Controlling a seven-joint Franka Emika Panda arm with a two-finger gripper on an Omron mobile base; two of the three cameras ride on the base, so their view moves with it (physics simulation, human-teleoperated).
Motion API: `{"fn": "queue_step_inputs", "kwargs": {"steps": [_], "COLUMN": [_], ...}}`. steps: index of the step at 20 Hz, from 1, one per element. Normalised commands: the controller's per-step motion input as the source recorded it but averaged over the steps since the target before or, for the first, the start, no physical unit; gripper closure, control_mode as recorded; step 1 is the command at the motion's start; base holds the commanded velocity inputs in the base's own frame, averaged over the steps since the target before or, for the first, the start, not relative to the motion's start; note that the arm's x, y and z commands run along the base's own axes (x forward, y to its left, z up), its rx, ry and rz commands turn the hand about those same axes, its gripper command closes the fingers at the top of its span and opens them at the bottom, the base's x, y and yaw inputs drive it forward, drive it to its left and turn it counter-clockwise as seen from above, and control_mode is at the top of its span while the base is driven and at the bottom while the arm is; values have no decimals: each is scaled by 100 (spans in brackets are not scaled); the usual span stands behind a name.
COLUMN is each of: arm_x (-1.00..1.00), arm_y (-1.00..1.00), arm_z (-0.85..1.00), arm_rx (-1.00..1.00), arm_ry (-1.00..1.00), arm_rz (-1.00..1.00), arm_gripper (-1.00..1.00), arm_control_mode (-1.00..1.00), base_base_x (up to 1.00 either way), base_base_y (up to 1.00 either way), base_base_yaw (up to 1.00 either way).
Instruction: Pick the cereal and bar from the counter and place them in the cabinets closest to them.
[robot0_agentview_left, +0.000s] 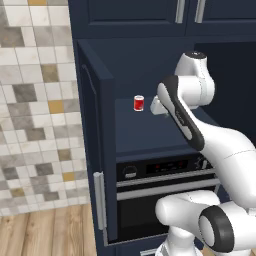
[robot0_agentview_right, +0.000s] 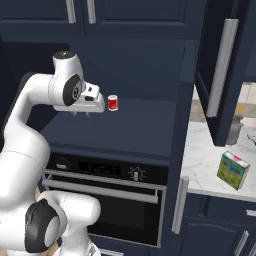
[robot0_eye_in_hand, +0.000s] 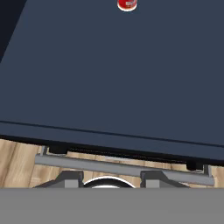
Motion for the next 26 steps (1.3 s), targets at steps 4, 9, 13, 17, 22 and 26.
{"fn": "queue_step_inputs", "kwargs": {"steps": [4,9,13,17,22,26], "arm_x": [-4,0,0,0,0,0], "arm_y": [0,0,0,0,0,0], "arm_z": [0,0,0,0,0,0], "arm_rx": [0,0,0,0,0,0], "arm_ry": [2,0,0,0,0,0], "arm_rz": [-1,0,0,0,0,0], "arm_gripper": [-100,-100,-100,-100,-100,-100], "arm_control_mode": [-100,-100,100,100,100,100], "base_base_x": [0,0,0,-22,-43,-48], "base_base_y": [0,0,0,0,0,-4], "base_base_yaw": [0,0,0,0,0,-1]}}
